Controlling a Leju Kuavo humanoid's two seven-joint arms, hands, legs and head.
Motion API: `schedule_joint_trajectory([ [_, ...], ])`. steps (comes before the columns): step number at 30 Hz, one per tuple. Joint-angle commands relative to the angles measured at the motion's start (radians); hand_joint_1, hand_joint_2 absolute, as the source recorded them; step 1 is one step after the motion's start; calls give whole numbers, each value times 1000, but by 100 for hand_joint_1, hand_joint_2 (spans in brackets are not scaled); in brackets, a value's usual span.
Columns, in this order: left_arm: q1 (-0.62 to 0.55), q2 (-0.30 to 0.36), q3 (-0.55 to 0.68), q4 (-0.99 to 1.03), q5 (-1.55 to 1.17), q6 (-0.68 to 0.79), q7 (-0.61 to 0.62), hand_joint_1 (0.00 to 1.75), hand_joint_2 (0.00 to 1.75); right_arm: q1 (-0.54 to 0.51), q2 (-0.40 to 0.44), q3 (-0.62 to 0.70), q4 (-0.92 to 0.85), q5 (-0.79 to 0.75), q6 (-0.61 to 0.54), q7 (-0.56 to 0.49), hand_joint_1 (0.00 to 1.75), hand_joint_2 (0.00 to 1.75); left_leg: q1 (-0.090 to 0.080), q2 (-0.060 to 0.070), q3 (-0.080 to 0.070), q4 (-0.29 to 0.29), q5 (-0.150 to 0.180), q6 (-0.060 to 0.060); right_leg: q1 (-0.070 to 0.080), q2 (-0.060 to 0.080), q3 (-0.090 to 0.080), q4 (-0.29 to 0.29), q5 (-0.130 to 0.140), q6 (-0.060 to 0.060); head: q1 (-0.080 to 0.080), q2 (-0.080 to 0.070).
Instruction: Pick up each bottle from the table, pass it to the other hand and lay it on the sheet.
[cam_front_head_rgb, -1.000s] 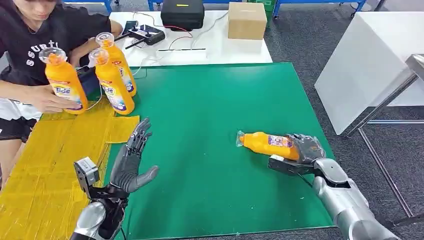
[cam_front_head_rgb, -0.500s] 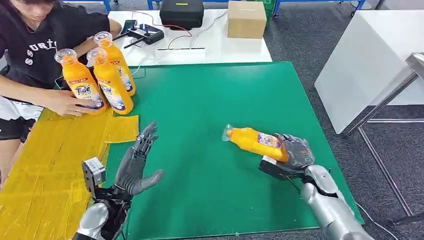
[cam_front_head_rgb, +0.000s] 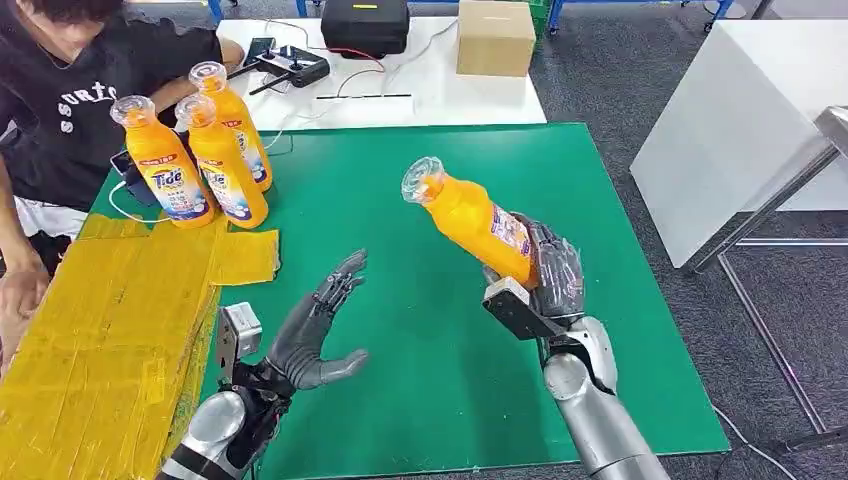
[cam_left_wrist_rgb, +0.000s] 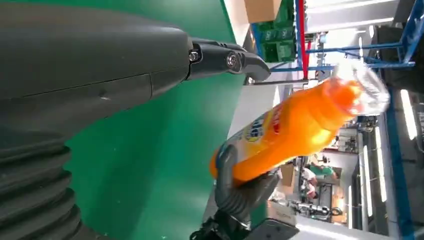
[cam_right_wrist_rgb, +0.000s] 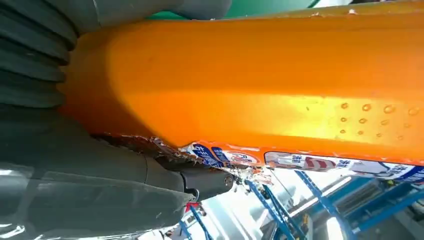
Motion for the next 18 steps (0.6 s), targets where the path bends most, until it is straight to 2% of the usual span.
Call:
schedule_joint_trajectory([
  [1, -80, 18, -76, 89, -1, -2, 12, 0, 175, 1, 67, 1, -37, -72, -1, -37, 175, 175, 2, 0, 2, 0, -1, -3, 2, 0, 2, 0, -1, -2, 0, 0],
  [8, -103, 12, -91, 125, 25, 3, 22, 0, 175, 4, 115, 63, -22, -149, 10, -49, 175, 175, 2, 1, 2, 0, -1, -3, 2, 0, 1, 0, -1, -2, 0, 0],
  [14, -138, 0, -94, 170, 64, 1, 25, 0, 175, -7, 169, 264, 83, -136, 48, -73, 175, 175, 3, 4, 3, -1, -1, -3, 3, 3, 2, -1, 0, -2, 0, 0],
  [18, -139, 1, -95, 172, 64, 2, 25, 0, 175, -5, 171, 275, 83, -142, 43, -72, 175, 175, 3, 1, 2, -1, 0, -3, 2, 0, 1, 0, 0, -1, 0, 0],
])
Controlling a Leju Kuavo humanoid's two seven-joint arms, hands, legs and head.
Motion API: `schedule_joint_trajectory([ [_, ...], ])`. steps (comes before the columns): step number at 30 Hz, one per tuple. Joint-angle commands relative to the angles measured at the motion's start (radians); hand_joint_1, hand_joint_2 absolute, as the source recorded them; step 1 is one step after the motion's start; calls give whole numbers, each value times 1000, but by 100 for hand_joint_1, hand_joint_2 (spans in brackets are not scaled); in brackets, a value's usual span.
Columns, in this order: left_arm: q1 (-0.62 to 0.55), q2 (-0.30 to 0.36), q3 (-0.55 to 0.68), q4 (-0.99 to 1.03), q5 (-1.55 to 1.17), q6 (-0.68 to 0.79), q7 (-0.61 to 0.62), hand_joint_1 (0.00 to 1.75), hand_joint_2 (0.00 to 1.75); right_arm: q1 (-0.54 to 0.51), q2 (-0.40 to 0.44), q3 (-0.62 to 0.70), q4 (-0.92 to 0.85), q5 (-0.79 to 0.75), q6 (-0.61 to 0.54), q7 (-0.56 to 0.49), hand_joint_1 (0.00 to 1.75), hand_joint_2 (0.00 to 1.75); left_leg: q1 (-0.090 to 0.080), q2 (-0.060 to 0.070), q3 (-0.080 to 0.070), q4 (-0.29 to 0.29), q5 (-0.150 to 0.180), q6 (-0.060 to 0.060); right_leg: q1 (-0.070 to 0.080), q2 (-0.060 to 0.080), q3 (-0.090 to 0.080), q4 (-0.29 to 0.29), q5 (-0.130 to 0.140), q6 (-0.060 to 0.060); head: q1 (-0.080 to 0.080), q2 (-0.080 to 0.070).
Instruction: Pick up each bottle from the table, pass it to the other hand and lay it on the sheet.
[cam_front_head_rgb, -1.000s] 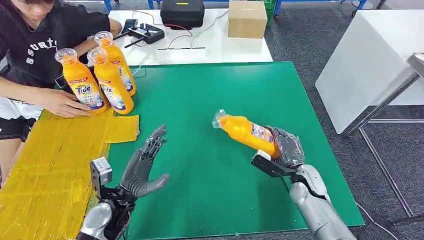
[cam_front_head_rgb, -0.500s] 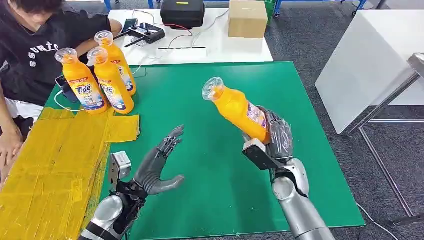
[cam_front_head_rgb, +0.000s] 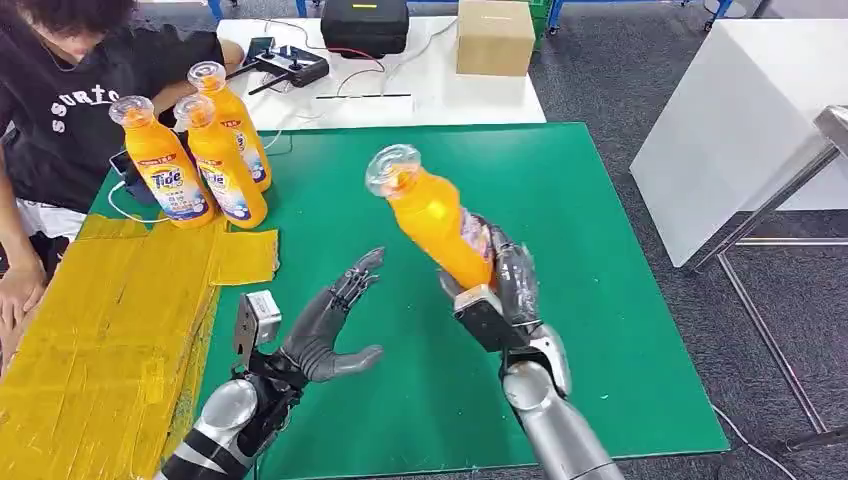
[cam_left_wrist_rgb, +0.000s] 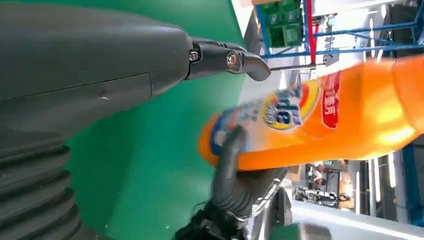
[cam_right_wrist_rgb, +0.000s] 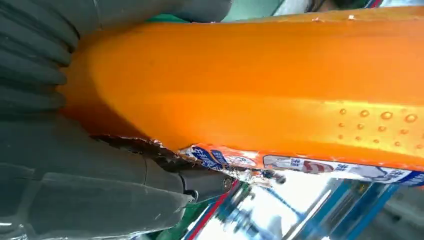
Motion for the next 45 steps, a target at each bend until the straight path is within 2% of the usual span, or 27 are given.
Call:
schedule_joint_trajectory([
  [1, -67, 1, -34, 105, 15, 0, 6, 0, 175, -28, 32, 162, 102, -16, 6, -6, 175, 175, 1, 0, 2, -1, 0, -2, 1, 0, 2, -1, 0, -1, 0, 0],
  [9, -66, -16, -5, 134, 179, -47, 24, 0, 175, -41, 75, 312, 261, -22, 37, -3, 175, 175, 1, 2, 2, -1, -1, -2, 1, 1, 3, -1, 0, -1, 0, 0],
  [19, -96, -25, 7, 193, 263, -41, 47, 0, 175, -62, 100, 400, 398, -33, 49, -9, 175, 175, 2, 0, 2, -1, -1, -2, 2, -1, 2, -1, -1, -1, 0, 0],
  [31, -73, -49, 67, 130, 300, 118, 29, 0, 175, -75, 105, 439, 486, -44, 35, 5, 175, 175, 3, -2, 2, 0, -2, -3, 3, -3, 3, -1, -2, -2, 0, 0],
  [32, -72, -50, 67, 126, 298, 126, 26, 5, 175, -75, 105, 439, 488, -46, 34, 5, 175, 175, 3, -2, 2, 0, -2, -3, 3, -3, 3, -1, -2, -2, 0, 0],
  [33, -69, -54, 71, 123, 293, 147, 21, 37, 175, -75, 104, 439, 490, -48, 32, 7, 175, 175, 3, -2, 0, 0, -1, -2, 3, -3, 1, -1, -1, -1, 0, 0],
  [34, -66, -60, 76, 120, 288, 165, 13, 37, 175, -75, 104, 438, 492, -50, 32, 9, 175, 175, 3, -2, 2, 0, -2, -3, 3, -3, 3, -1, -2, -2, 0, 0],
  [35, -65, -61, 76, 118, 286, 171, 10, 175, 175, -75, 104, 438, 493, -51, 32, 10, 175, 175, 3, -2, 2, 1, -2, -3, 3, -4, 4, -1, -3, -2, 0, 0],
  [45, -33, -77, 107, 46, 262, 283, -41, 175, 175, -66, 99, 425, 493, -64, 19, 16, 175, 175, 2, -2, -1, 0, 0, -2, 2, -3, 0, -1, -1, -1, 1, 0],
])
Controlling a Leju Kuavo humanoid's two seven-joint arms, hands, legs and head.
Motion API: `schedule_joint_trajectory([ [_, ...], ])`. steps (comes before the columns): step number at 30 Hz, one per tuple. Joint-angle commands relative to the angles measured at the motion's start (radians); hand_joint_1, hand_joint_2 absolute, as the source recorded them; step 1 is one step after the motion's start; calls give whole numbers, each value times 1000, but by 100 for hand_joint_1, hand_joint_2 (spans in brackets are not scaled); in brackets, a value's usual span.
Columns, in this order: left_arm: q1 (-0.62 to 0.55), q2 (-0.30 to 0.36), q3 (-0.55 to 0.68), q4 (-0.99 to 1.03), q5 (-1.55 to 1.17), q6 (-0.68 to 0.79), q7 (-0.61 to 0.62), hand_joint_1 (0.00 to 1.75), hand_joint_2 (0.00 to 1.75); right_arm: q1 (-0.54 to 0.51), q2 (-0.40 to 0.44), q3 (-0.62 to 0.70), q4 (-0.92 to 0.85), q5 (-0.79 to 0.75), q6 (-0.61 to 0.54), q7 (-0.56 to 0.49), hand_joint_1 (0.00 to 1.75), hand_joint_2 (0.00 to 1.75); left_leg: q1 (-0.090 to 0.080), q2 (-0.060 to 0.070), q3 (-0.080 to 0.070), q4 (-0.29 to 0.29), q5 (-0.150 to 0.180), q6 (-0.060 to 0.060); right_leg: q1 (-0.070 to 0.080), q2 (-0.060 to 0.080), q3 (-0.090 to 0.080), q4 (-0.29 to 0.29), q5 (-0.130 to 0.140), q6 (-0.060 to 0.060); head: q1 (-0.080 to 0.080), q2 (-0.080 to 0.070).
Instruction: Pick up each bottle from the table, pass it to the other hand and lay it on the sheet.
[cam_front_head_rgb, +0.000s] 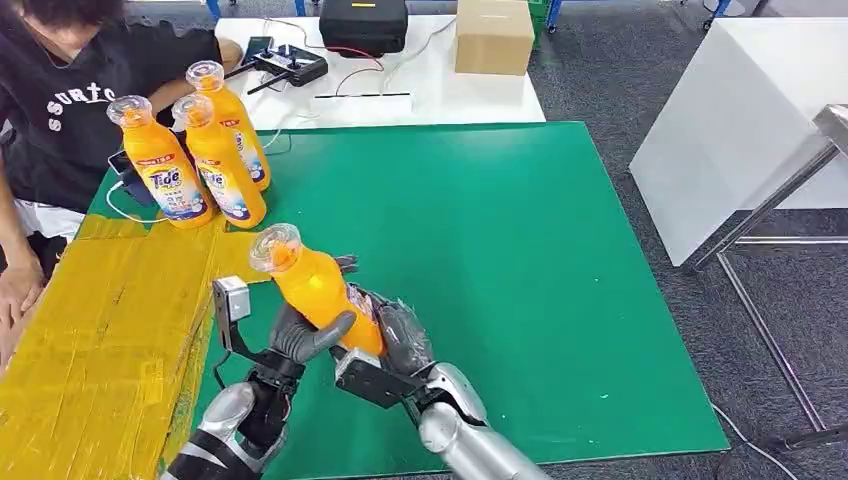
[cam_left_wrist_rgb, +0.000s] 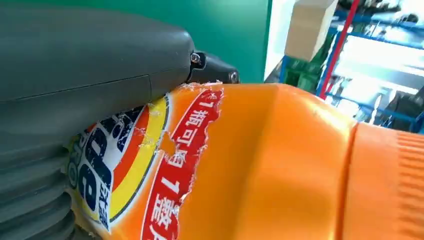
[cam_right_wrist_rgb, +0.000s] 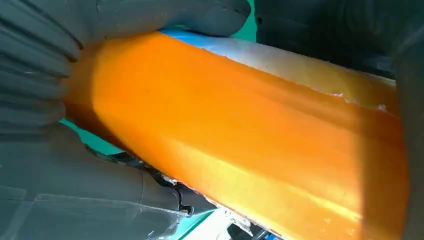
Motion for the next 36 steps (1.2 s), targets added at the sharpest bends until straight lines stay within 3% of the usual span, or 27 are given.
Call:
schedule_joint_trajectory([
  [1, -49, -36, 50, -47, -4, 58, -20, 175, 175, 21, -17, 60, 85, 7, -5, 3, 175, 175, 3, -4, 3, 0, -1, -3, 3, -4, 5, -1, -2, -2, 0, 0],
  [15, -47, -40, 45, -46, -3, 67, -27, 175, 175, 21, -17, 50, 85, 5, -23, -2, 175, 175, 2, -3, 2, 0, -1, -2, 2, -4, 4, -1, -1, -1, 0, 0],
  [16, -48, -36, 43, -51, -12, 75, -33, 175, 175, 28, -19, 32, 63, -9, -33, -10, 164, 175, 2, -4, 3, 0, -1, -3, 2, -4, 5, -1, -2, -1, 0, 0],
  [17, -51, -32, 42, -59, -27, 88, -44, 175, 175, 36, -23, 13, 33, -30, -32, -18, 49, 175, 2, -3, 2, 0, -1, -2, 2, -4, 3, -1, -1, -1, 0, 0],
  [18, -53, -26, 43, -72, -48, 107, -54, 175, 175, 49, -32, -8, -16, -48, -32, -23, 0, 175, 3, -4, 3, 0, -1, -3, 3, -5, 5, -1, -2, -1, 0, 0],
  [20, -59, -11, 43, -102, -148, 181, -95, 175, 175, 78, -55, -41, -126, -79, -19, -25, 0, 175, 3, -5, 2, 1, -1, -3, 3, -6, 4, 0, -2, -2, 0, 0],
  [23, -63, 12, 67, -178, -537, 497, -206, 175, 175, 130, -106, -124, -352, -171, 26, -27, 0, 175, 2, -4, -1, 2, -1, -2, 2, -4, 1, 1, -2, -1, 0, 0],
  [28, -57, 24, 95, -212, -748, 606, -180, 175, 175, 164, -127, -177, -485, -224, 72, -16, 0, 175, 1, -3, -1, 1, -1, -2, 1, -2, 1, 1, -1, -1, 0, 0],
  [29, -54, 14, 131, -210, -950, 666, -158, 175, 175, 176, -131, -196, -522, -257, 80, -43, 0, 175, 2, -2, 1, 1, -2, -3, 2, -2, 3, 1, -2, -1, 0, 0],
  [30, -45, -7, 180, -222, -1117, 666, -140, 175, 175, 183, -142, -207, -559, -280, 93, -48, 0, 0, 1, -2, 0, 1, -1, -2, 1, -2, 1, 0, -1, -1, 0, 0],
  [31, -43, -16, 210, -225, -1235, 666, -120, 175, 175, 189, -150, -216, -584, -305, 111, -48, 0, 0, 2, -2, 1, 1, -2, -3, 2, -2, 3, 1, -2, -2, 0, 0],
  [32, -48, -10, 256, -218, -1522, 666, -46, 175, 175, 200, -167, -234, -629, -355, 145, -42, 0, 0, 1, -2, -1, 1, -1, -2, 1, -1, 1, 1, -1, -1, 0, 0],
  [34, -85, 58, 246, -138, -1811, 666, 88, 175, 175, 216, -182, -258, -675, -396, 168, -39, 0, 0, 2, -3, 0, 1, -2, -2, 1, -2, 2, 1, -2, -1, 0, 0],
  [36, -150, 121, 176, -3, -1787, 666, 144, 175, 175, 227, -194, -272, -704, -410, 177, -39, 0, 0, 2, -3, 2, 0, -1, -3, 1, -3, 4, 0, -2, -2, 0, 0],
])
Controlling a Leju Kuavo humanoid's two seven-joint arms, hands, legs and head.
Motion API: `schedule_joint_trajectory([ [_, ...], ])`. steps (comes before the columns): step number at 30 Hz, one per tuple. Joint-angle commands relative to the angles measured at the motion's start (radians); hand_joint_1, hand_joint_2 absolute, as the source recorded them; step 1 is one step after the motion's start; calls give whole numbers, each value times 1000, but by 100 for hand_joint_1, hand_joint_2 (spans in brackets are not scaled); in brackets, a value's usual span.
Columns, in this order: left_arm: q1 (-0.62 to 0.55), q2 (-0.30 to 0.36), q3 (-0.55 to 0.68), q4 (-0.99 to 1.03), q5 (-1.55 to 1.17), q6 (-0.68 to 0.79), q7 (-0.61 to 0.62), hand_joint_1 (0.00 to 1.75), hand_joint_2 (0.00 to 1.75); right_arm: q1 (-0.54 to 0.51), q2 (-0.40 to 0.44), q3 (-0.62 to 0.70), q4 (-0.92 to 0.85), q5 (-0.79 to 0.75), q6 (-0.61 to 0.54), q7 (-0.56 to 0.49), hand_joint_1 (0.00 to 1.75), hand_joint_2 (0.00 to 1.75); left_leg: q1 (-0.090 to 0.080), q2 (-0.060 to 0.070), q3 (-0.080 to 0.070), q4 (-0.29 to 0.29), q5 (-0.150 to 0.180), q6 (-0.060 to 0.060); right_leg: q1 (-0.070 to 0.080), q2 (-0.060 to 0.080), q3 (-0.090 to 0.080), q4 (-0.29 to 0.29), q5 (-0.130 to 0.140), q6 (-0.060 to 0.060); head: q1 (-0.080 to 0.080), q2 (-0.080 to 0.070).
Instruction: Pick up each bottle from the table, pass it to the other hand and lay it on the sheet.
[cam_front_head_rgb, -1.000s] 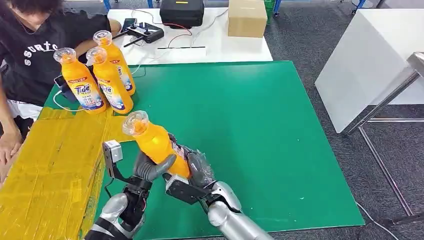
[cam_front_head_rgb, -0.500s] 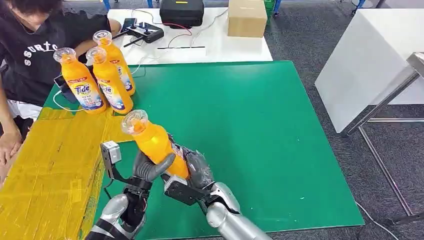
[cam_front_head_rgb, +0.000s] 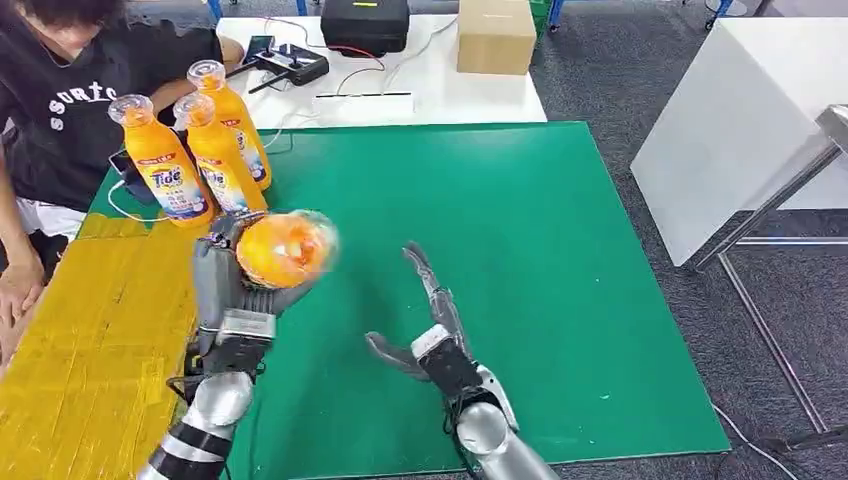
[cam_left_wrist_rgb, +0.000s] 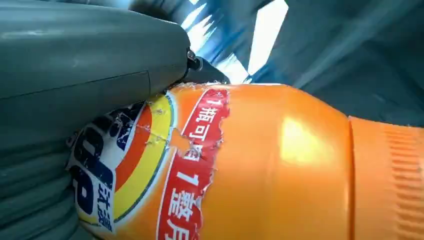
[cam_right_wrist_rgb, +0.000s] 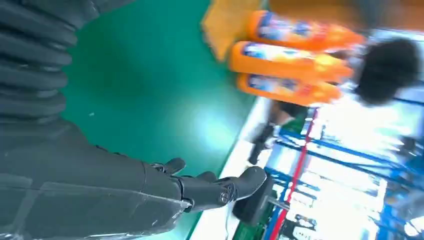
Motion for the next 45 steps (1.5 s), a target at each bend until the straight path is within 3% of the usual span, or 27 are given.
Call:
schedule_joint_trajectory([
  [1, -153, 136, 36, 255, -521, 8, 254, 175, 175, 52, -100, -114, -248, -101, 63, 1, 0, 0, 1, -2, 3, 0, 0, -2, 1, -3, 4, 0, -1, -1, 0, 0],
  [5, -290, 253, -76, 491, -633, -98, 393, 175, 175, 52, -109, -127, -290, -111, 69, -13, 0, 0, 2, -2, 3, 0, 0, -3, 2, -4, 3, 0, -1, -2, 0, 0],
  [6, -305, 259, -77, 527, -615, -74, 380, 175, 175, 55, -110, -132, -301, -111, 68, -12, 0, 0, 1, -3, 3, 0, 1, -2, 1, -4, 2, 1, -1, -2, 0, 0],
  [9, -389, 274, -91, 709, -620, -244, 425, 175, 175, 83, -113, -190, -357, -116, 60, -15, 0, 0, 2, -3, 4, 0, 2, -6, 2, -4, 4, 1, -1, -2, 0, 0],
  [13, -418, 258, -58, 828, -578, -318, 448, 175, 175, 119, -109, -244, -409, -116, 66, -12, 0, 0, 1, -1, 3, 0, 2, -5, 2, -2, 2, 3, 0, -1, 1, 0],
  [18, -493, 222, 52, 1051, -517, -474, 610, 175, 175, 134, -91, -289, -451, -90, 74, -1, 0, 0, 1, -2, 2, 0, 2, -5, 1, -1, 1, 3, -1, -1, 0, 0],
  [26, -479, 223, 106, 1069, -487, -483, 650, 175, 175, 135, -90, -323, -446, -85, 61, 7, 0, 0, 2, 0, 4, 0, 1, -6, 2, 0, 3, 3, -1, -2, 0, 0],
  [28, -459, 226, 139, 1060, -461, -451, 636, 0, 175, 137, -95, -334, -442, -81, 59, 14, 0, 0, 1, 2, 4, -1, 2, -5, 1, 2, 2, 2, 0, -2, 0, 0],
  [45, -275, 173, 268, 770, -233, -212, 398, 0, 175, 192, -115, -365, -427, -48, 64, 30, 0, 0, 1, 1, 3, 0, 2, -6, 1, 1, 1, 4, 0, -2, 0, 0],
])
